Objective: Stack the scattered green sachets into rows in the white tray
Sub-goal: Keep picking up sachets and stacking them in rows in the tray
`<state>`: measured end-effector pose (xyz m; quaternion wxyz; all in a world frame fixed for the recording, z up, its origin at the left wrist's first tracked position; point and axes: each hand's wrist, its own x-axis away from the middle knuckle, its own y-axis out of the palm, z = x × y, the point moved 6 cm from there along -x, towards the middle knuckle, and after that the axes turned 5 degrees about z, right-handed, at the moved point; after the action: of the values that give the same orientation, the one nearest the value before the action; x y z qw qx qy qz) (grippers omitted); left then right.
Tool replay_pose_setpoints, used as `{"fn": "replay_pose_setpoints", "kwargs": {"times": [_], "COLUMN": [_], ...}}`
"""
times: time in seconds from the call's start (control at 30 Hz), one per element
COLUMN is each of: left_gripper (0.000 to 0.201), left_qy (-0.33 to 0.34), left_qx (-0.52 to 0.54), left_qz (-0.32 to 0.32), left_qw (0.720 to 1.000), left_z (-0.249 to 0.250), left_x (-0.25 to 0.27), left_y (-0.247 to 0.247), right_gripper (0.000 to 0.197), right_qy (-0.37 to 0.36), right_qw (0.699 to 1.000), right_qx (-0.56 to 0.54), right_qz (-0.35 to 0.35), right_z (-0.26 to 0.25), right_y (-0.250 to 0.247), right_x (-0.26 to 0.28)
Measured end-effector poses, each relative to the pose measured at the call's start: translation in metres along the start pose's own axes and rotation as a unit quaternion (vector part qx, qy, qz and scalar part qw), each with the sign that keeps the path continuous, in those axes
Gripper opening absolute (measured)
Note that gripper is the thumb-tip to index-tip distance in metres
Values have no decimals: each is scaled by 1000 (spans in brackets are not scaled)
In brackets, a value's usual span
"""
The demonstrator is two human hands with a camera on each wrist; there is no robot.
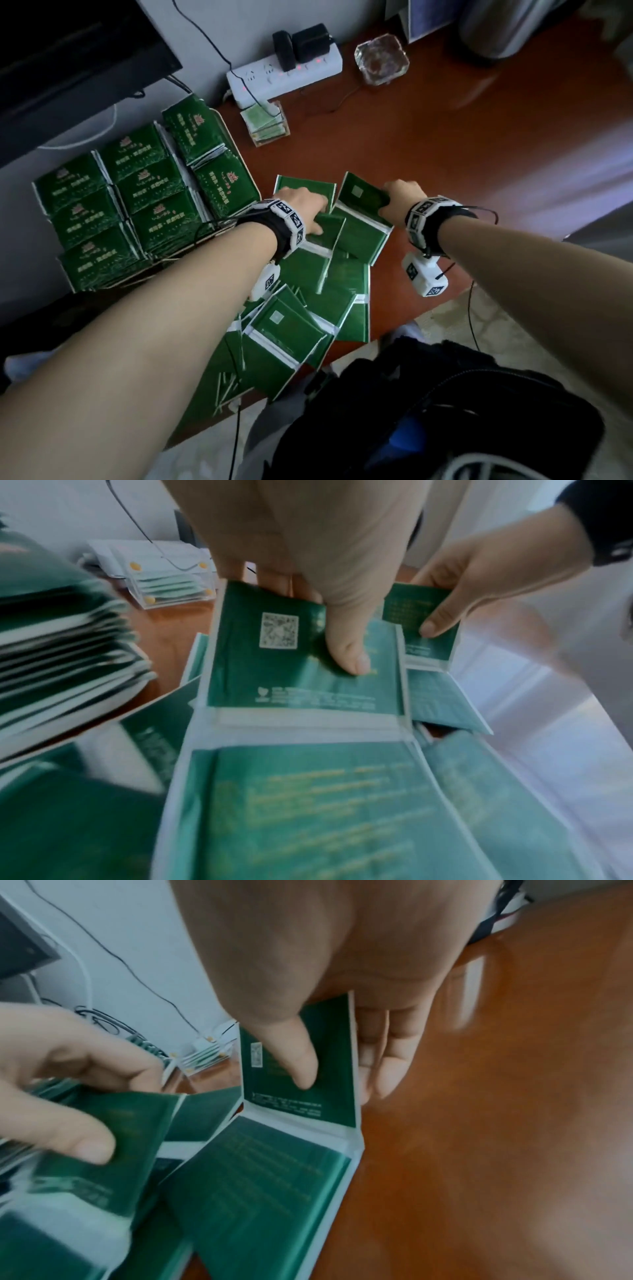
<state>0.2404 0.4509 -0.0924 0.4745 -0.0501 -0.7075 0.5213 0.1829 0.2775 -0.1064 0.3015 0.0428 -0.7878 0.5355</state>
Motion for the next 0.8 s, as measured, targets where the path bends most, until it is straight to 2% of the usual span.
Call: {"fn": "replay_pose_setpoints", "kwargs": {"times": [0.13,0.23,0.37,0.5,0.57,0.67,0.73,0.8], "left_gripper": [50,46,35,31,32,37,52,78], "left_qy": [-70,-117,-149,-180,-189,-180,-169,-160], "left_qx": [77,115,112,108,112,168,213,230], "left_qz": [36,42,56,88,95,125,143,122], "left_qw": [994,986,981,974,971,961,952,952], "left_z": [20,42,72,91,98,109,122,142], "left_x": [-18,-36,-54,-63,-64,-58,-52,-48], "left_y": [-22,-33,-48,-62,-65,-61,-46,-17], "right_gripper": [18,21,21,22,32,59,81,100], "right_qy": [-45,-89,-121,-130,-143,-188,-223,-253], "right_qw": [997,988,976,967,964,958,946,926], "right_qx": [62,120,177,218,224,212,231,273], "right_qz": [-14,-28,-25,-12,-17,-44,-54,-62], "right_z": [43,76,117,147,154,157,158,164], "right_y": [-27,-51,-81,-101,-103,-92,-75,-50], "right_x": [-22,-33,-42,-48,-48,-44,-38,-31]}}
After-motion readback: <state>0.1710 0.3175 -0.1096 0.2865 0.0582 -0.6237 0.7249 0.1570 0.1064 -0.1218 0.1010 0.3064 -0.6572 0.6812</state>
